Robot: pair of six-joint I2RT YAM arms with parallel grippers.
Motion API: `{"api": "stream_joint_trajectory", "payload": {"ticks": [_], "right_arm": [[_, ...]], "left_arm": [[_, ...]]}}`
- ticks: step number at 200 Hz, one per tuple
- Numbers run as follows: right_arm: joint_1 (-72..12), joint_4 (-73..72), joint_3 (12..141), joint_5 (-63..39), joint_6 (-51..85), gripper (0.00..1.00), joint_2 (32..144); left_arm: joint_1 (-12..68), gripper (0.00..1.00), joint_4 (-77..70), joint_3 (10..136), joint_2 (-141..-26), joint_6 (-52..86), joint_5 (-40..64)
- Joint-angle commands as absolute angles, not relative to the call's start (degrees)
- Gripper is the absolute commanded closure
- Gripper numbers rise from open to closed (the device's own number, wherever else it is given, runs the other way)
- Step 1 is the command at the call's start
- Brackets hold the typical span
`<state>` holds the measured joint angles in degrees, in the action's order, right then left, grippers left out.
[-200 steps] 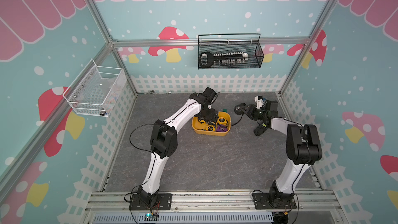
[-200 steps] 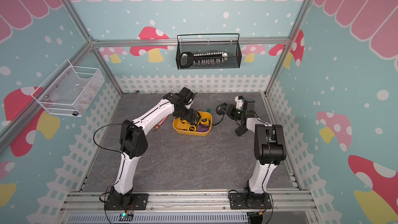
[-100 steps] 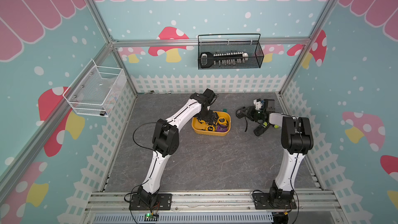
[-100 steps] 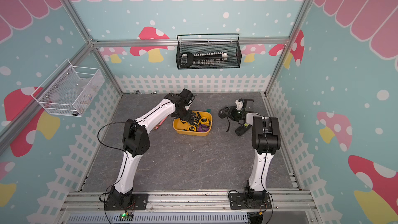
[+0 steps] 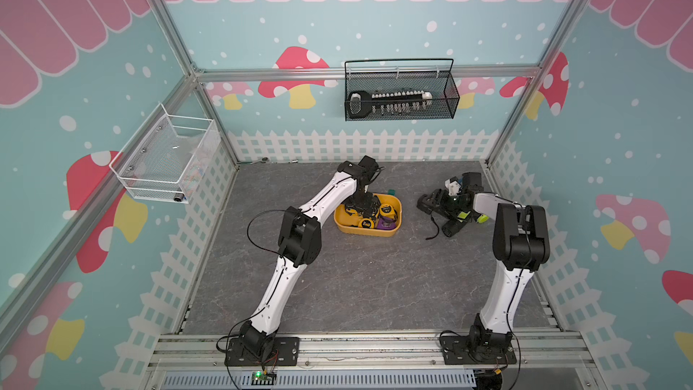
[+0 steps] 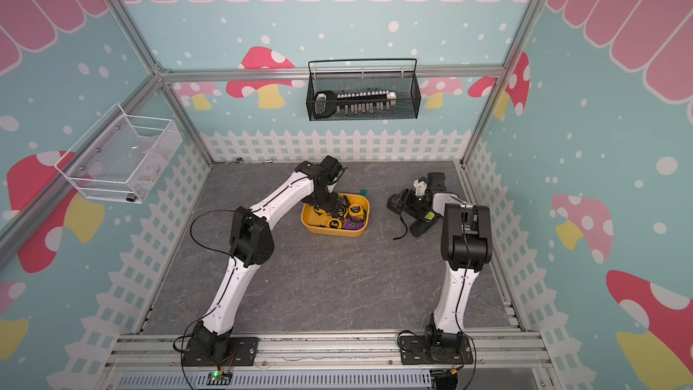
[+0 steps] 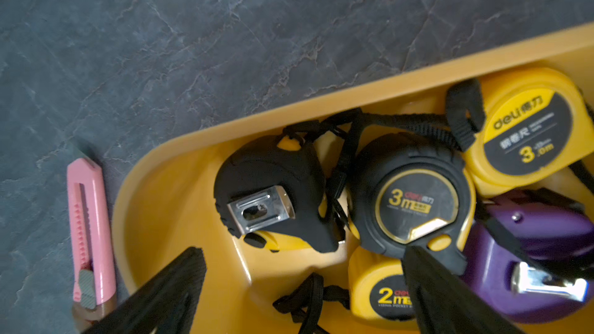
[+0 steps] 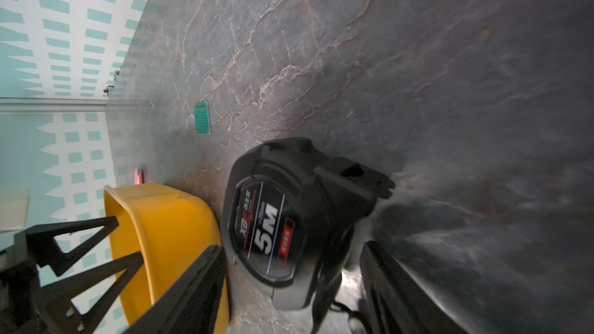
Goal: Take the tape measure out of the storage box
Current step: Place the tape measure at the center of the board, then pick up the tape measure from the storage box.
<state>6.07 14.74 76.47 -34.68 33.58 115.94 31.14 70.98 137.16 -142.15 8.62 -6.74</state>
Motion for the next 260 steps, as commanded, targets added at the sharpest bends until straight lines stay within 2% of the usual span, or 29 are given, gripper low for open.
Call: {"api": "stream_joint_trajectory", "payload": {"ticks": [1, 39, 87, 170, 209, 247, 260], "right_arm": [[6.78, 19.25, 77.36, -31.76, 29.6, 0.24, 110.09], [6.63, 20.97, 77.36, -33.45, 27.75, 0.2, 104.41], [5.07, 20.13, 72.09, -35.64, 25.62, 0.19, 99.32], [1.0, 17.11, 67.32, -35.16, 24.52, 0.2, 99.53], [-0.3, 15.35, 67.59, -35.39, 24.43, 0.21, 99.98], [-1.62, 14.51, 67.18, -34.74, 23.56, 0.21, 98.92], [-1.76, 14.39, 66.9, -34.72, 23.63, 0.21, 99.14]], "left_arm": [[30.59, 0.01, 72.45, 139.54, -143.72, 10.07, -8.69], [29.75, 0.01, 72.69, 139.91, -145.14, 11.55, -9.27], [28.59, 0.01, 72.62, 142.67, -148.23, 12.98, -9.54], [27.39, 0.06, 72.68, 143.21, -151.35, 16.29, -5.47], [27.42, 0.2, 72.61, 143.7, -153.24, 16.96, -4.29], [27.84, 0.27, 72.51, 142.35, -153.63, 16.35, -4.98], [28.08, 0.34, 72.62, 142.71, -154.04, 15.83, -5.01]]}}
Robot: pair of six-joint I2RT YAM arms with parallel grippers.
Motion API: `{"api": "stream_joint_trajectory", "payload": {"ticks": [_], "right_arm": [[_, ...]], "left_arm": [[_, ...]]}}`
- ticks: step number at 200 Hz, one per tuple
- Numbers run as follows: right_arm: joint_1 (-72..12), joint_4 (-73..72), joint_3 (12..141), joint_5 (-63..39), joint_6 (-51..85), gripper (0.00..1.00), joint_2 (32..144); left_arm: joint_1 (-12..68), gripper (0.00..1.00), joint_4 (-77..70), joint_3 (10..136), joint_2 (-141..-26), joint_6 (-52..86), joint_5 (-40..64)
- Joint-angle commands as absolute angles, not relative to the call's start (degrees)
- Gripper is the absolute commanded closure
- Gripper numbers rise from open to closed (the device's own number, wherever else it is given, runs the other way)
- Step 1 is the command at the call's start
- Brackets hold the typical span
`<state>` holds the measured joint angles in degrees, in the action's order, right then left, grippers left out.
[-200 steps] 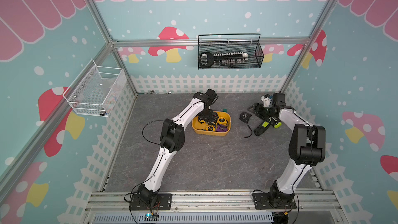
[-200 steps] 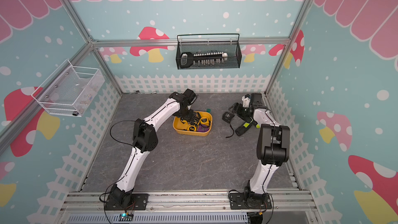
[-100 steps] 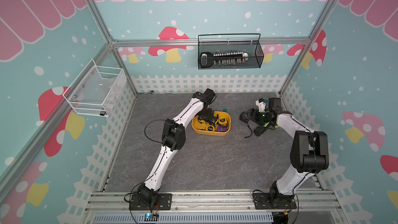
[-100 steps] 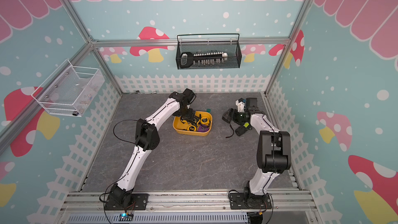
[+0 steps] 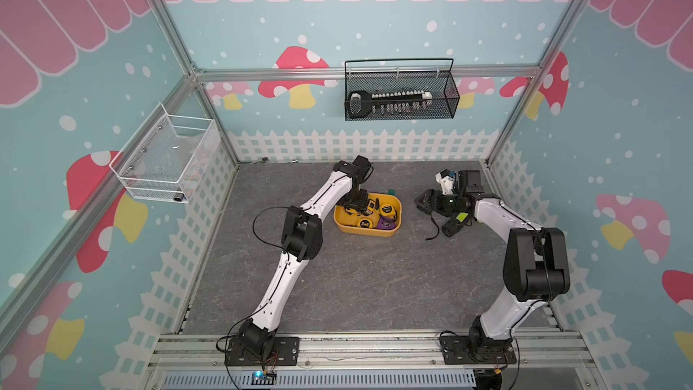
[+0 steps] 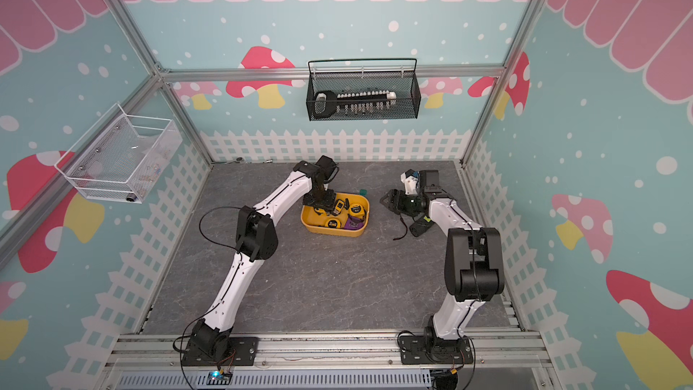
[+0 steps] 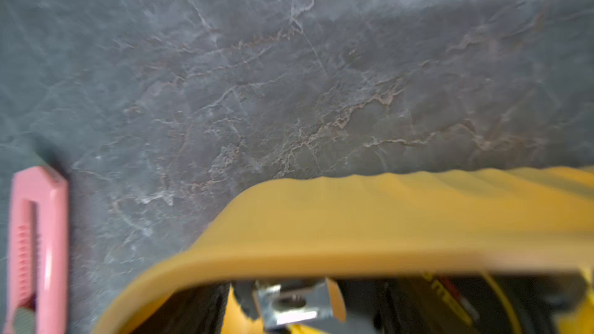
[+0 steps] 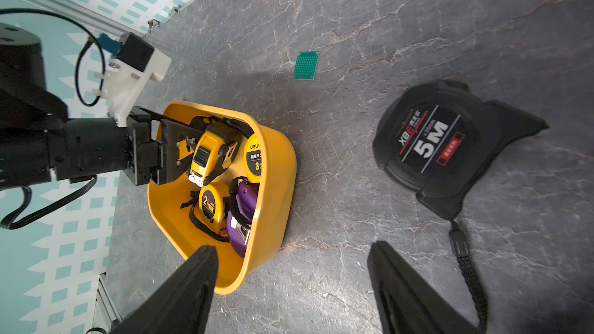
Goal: Take the tape measure out of the storage box
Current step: Pick up the tape measure from the storage box.
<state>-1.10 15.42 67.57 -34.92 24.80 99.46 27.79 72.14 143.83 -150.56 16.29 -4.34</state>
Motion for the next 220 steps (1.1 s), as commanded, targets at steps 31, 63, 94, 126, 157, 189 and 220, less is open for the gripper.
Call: {"api": "stream_joint_trajectory", "payload": {"ticks": [31, 63, 94, 126, 157, 189, 220], "right_arm": [[-2.36, 14.59, 66.62, -34.81, 23.81, 0.23, 99.35], [-2.97, 13.63, 65.84, -37.34, 22.15, 0.25, 97.8], [-4.9, 13.34, 65.69, -43.86, 19.01, 0.25, 97.91], [-8.95, 4.13, 61.74, -47.53, 21.27, 0.25, 97.59], [-13.4, -11.03, 57.89, -48.77, 27.63, 0.24, 98.13], [-16.9, -23.59, 57.28, -48.1, 31.11, 0.23, 99.63], [-19.1, -29.6, 58.21, -46.96, 32.25, 0.22, 101.72]], "left_arm": [[28.13, 0.5, 72.6, 142.56, -153.78, 16.25, -4.57], [28.12, 0.66, 72.22, 142.43, -149.1, 16.94, -4.36], [27.95, 0.69, 68.97, 138.96, -140.7, 18.96, 0.35], [26.58, 0.7, 64.05, 132.18, -133.27, 24.85, 10.44], [25.86, 0.71, 57.7, 123.99, -127.42, 30.82, 18.72], [25.93, 0.71, 52.29, 118.86, -124.69, 36.1, 26.8], [26.54, 0.7, 51.31, 117.8, -123.59, 37.39, 29.13]]}}
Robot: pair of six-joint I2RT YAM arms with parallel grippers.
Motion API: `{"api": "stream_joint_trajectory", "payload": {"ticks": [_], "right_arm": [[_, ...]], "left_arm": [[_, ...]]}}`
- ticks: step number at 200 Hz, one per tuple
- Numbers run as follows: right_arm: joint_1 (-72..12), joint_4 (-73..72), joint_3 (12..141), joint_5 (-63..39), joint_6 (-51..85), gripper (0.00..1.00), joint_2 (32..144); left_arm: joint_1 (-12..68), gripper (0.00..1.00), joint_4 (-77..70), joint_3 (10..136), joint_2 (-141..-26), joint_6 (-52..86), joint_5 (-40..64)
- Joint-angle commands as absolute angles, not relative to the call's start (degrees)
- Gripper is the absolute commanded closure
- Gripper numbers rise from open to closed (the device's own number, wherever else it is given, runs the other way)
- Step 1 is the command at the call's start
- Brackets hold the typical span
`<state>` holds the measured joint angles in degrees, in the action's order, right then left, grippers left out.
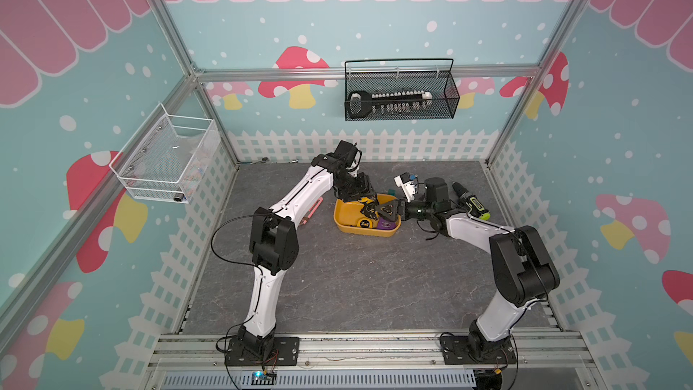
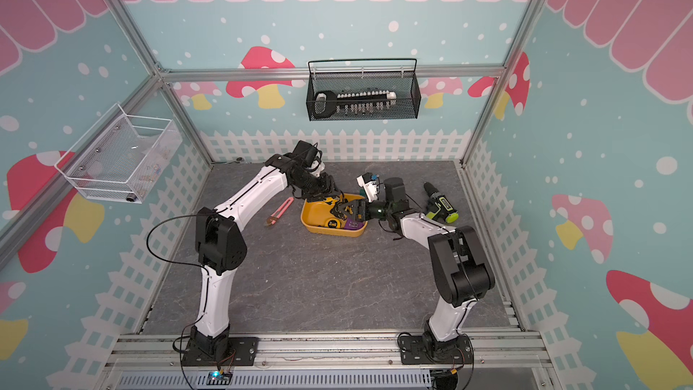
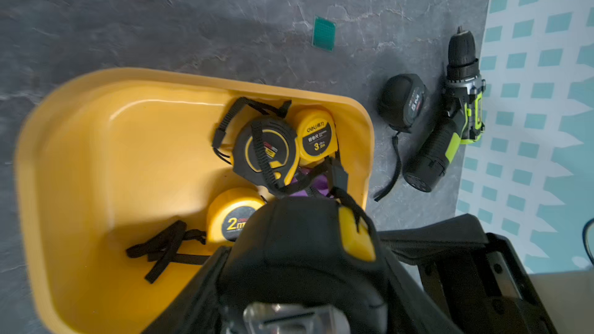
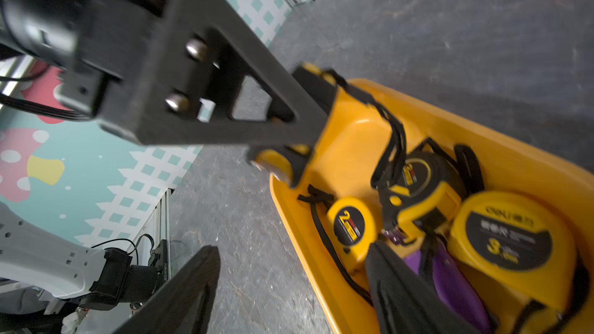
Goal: Take the tape measure out of the storage box
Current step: Pick up the tape measure from the storage box.
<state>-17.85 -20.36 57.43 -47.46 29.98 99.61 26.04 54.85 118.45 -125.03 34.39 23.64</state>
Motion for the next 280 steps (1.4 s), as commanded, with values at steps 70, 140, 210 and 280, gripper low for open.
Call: {"api": "stream_joint_trajectory", "payload": {"ticks": [70, 140, 210, 280], "right_arm": [[-21.61, -37.47, 59.91, -40.12, 37.03, 0.34, 105.97], [-22.68, -42.93, 58.36, -32.18, 41.3, 0.76, 107.22], [-17.64, -41.83, 54.14, -35.89, 47.5, 0.81, 103.51], [-1.69, -16.96, 56.01, -46.03, 44.19, 0.8, 96.12]], "left_arm": [[27.59, 0.68, 48.96, 116.28, -122.53, 40.16, 32.34], [28.04, 0.61, 47.64, 115.91, -122.53, 41.44, 34.91], [26.61, 0.01, 53.69, 126.53, -123.06, 31.23, 20.61], [31.53, 0.01, 66.39, 134.93, -132.89, 13.43, 1.33]]}}
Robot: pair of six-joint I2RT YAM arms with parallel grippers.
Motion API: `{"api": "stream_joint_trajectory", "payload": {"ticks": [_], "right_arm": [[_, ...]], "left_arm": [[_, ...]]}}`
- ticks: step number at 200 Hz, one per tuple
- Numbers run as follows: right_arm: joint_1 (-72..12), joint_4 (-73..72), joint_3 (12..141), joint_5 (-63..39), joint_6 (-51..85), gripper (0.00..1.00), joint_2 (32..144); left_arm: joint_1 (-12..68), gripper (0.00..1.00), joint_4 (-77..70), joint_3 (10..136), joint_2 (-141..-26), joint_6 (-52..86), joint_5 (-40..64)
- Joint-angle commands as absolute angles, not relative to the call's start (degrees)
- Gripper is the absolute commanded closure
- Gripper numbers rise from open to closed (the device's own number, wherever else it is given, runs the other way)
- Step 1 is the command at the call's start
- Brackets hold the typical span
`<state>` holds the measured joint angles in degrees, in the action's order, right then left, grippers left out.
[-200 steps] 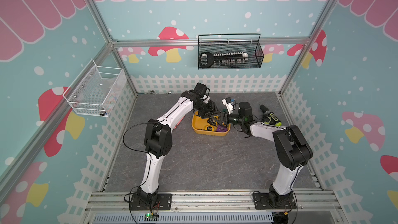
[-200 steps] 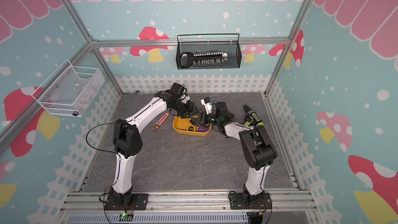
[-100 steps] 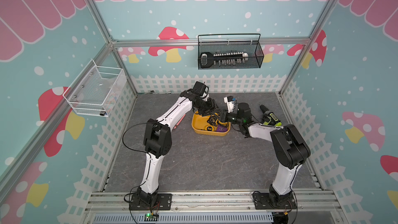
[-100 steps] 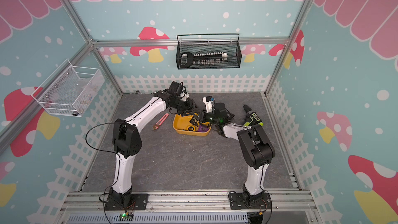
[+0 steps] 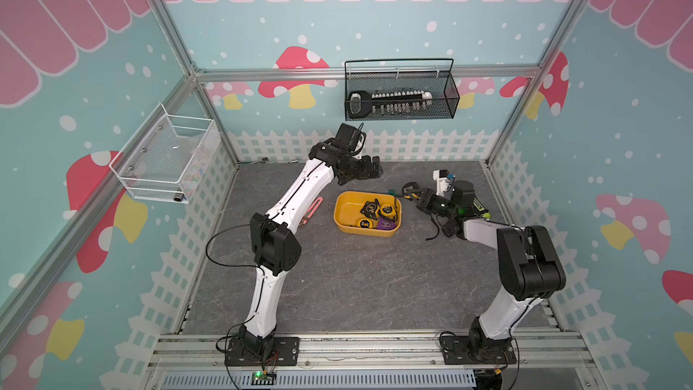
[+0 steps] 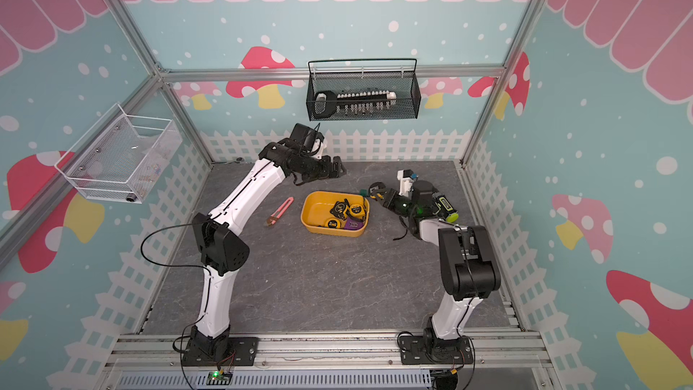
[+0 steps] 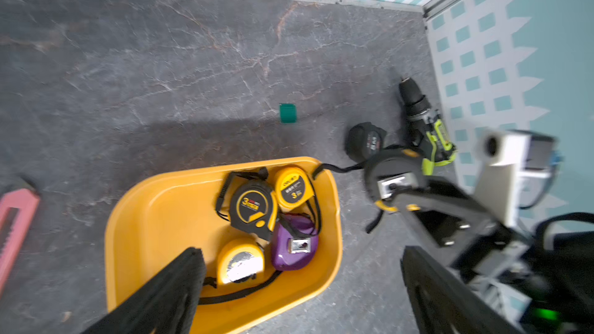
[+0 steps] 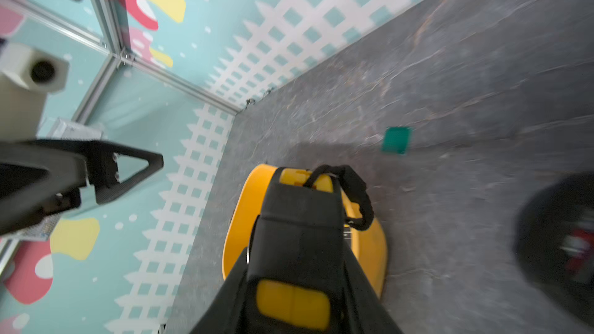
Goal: Take the tape measure out of the storage box
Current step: Pick up the tape measure from the storage box, then place the tape measure at the center of the board.
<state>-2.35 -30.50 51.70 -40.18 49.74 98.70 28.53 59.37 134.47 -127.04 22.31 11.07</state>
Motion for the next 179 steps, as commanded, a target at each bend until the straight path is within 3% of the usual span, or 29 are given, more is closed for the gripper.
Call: {"api": "stream_joint_trajectory", "payload": {"ticks": [1, 20, 126, 138, 155, 179], "right_arm": [[-1.59, -16.08, 56.31, -46.17, 43.8, 0.8, 96.18], [-1.14, -6.57, 58.58, -48.65, 39.69, 0.79, 98.7], [-1.23, -6.56, 50.67, -44.44, 41.59, 0.74, 106.79], [-1.22, -6.08, 51.58, -45.12, 41.74, 0.68, 107.8], [-1.23, -2.81, 52.9, -44.56, 40.44, 0.43, 107.49], [-1.19, 8.58, 56.43, -39.63, 34.45, 0.27, 102.74]], "left_arm": [[31.63, 0.01, 66.42, 135.01, -133.07, 13.26, 1.06], [32.85, 0.01, 67.63, 136.38, -136.25, 11.98, 0.13], [34.33, 0.01, 68.37, 144.52, -146.39, 9.24, -2.69], [34.31, 0.01, 68.36, 144.96, -147.18, 9.49, -2.15], [34.33, 0.01, 68.43, 145.24, -147.89, 9.85, -1.69], [34.44, 0.01, 68.41, 145.46, -148.61, 9.59, -1.41]]}}
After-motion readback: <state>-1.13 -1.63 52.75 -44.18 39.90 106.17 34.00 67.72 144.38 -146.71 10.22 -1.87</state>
